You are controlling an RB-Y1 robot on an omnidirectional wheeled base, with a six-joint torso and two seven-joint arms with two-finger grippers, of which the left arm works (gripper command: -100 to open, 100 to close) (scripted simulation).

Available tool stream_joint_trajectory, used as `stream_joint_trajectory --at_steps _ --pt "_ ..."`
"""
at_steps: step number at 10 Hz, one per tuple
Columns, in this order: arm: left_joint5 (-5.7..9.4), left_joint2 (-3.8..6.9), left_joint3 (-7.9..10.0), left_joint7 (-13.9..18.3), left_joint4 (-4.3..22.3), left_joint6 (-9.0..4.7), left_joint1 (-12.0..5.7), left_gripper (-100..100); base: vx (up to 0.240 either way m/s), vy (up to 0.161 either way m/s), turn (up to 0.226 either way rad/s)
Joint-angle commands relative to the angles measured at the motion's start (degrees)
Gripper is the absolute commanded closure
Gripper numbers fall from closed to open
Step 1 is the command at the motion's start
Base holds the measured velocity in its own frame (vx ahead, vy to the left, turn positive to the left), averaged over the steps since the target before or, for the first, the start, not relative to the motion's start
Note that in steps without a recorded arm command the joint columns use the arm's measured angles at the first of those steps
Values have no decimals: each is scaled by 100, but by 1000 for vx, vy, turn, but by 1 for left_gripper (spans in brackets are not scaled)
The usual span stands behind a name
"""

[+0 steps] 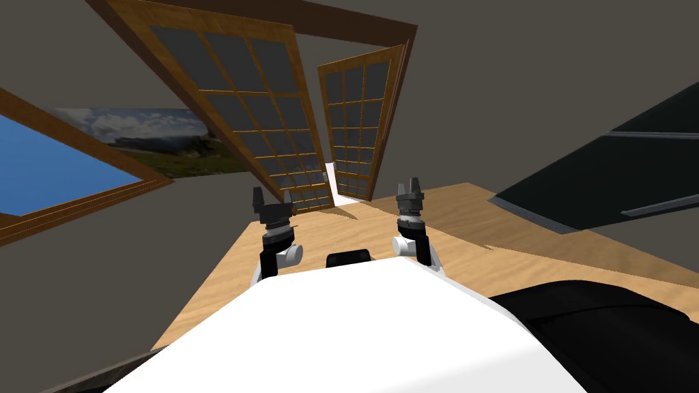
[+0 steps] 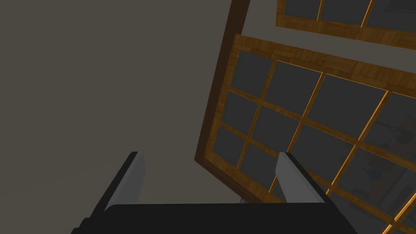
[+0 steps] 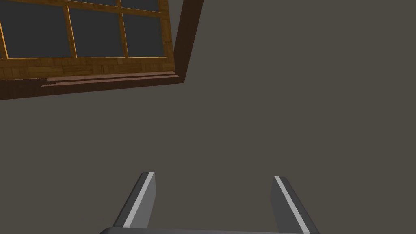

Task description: Push the door open

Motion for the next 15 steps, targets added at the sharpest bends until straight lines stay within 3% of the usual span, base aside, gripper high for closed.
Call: stream_joint_trajectory --at_steps 1,15 --pt "112 55 47 152 165 -37 -41 -100 81 15 -75" --pt "1049 244 226 1386 2076 -451 -675 -100 92 23 -88"
